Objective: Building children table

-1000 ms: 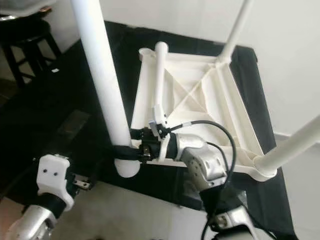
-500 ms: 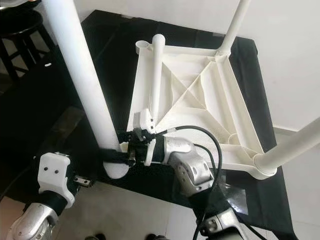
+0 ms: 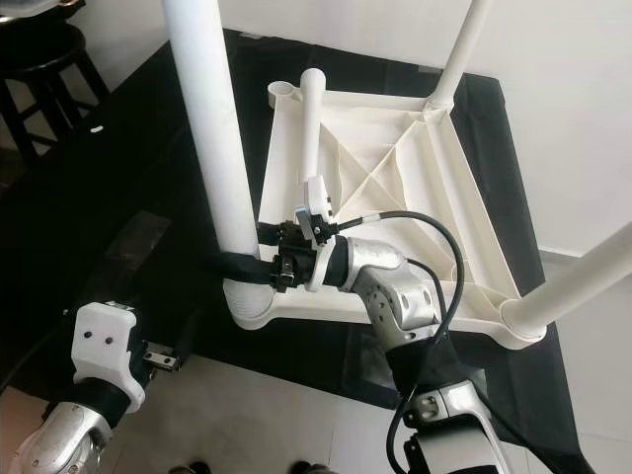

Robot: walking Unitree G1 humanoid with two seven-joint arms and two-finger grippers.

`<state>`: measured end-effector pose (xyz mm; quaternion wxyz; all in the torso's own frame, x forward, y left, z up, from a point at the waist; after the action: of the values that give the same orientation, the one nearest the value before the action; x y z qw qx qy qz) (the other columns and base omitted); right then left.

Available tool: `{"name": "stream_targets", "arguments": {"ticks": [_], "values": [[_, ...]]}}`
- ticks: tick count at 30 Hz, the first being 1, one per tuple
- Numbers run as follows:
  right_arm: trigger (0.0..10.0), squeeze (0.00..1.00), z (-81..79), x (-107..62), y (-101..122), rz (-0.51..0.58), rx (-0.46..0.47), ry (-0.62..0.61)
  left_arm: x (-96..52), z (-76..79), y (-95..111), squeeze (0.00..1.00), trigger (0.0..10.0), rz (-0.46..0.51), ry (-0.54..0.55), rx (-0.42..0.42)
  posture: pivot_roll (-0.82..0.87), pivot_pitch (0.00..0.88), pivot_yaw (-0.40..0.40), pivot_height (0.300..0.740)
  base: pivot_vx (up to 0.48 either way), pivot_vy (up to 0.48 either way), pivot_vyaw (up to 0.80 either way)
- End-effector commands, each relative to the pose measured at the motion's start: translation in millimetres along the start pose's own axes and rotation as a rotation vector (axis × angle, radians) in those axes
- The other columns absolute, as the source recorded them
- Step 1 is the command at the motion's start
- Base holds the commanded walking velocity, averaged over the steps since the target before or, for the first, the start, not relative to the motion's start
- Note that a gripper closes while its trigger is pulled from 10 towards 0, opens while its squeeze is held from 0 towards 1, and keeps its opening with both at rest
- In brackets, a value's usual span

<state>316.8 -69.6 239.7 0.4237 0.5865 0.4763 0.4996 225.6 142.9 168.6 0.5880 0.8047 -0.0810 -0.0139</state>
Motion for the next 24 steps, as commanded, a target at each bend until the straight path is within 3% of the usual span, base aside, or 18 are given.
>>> {"name": "stream_targets", "arguments": {"ticks": [1, 7, 10, 19, 24], "values": [[10.0, 0.00, -2.0, -1.0, -5, -0.004, 0.003, 0.014, -3.3, -0.2, 2, 0.00, 10.0, -0.003, 0.000, -0.007, 0.03, 0.284, -0.077, 0.740, 0.000, 0.000, 0.00], [10.0, 0.00, -3.6, -1.5, -23, -0.032, 0.045, 0.030, -3.7, -1.1, 2, 0.00, 10.0, -0.003, -0.001, -0.007, 0.03, 0.292, -0.077, 0.740, 0.000, 0.000, 0.00], [10.0, 0.00, 3.5, -3.0, -30, -0.085, 0.008, 0.008, -5.1, -1.4, 3, 0.00, 10.0, -0.003, -0.002, -0.009, 0.04, 0.308, -0.075, 0.740, 0.000, 0.000, 0.00], [10.0, 0.00, 10.3, 2.0, -29, -0.172, -0.074, 0.047, -9.1, -0.5, 5, 0.00, 10.0, -0.003, -0.008, -0.015, 0.05, 0.323, -0.081, 0.740, 0.000, 0.000, 0.00], [10.0, 0.00, 13.3, 7.0, -23, -0.166, -0.078, 0.067, -10.5, -0.1, 6, 0.00, 10.0, -0.006, -0.008, -0.016, 0.05, 0.329, -0.085, 0.740, 0.000, 0.000, 0.00]]}}
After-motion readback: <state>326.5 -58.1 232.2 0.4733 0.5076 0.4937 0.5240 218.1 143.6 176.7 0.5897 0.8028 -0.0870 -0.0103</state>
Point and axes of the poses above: a point about 5 cm out from each wrist's last joint towards the gripper, its own x axis pointing out of the wrist towards the gripper, its own y axis along the axis of the wrist's last joint, z = x × y, the point moved 2 cm from there along x, pointing out of the wrist towards the gripper, and after that the axes turned 14 degrees about x, right-handed, at the moved point
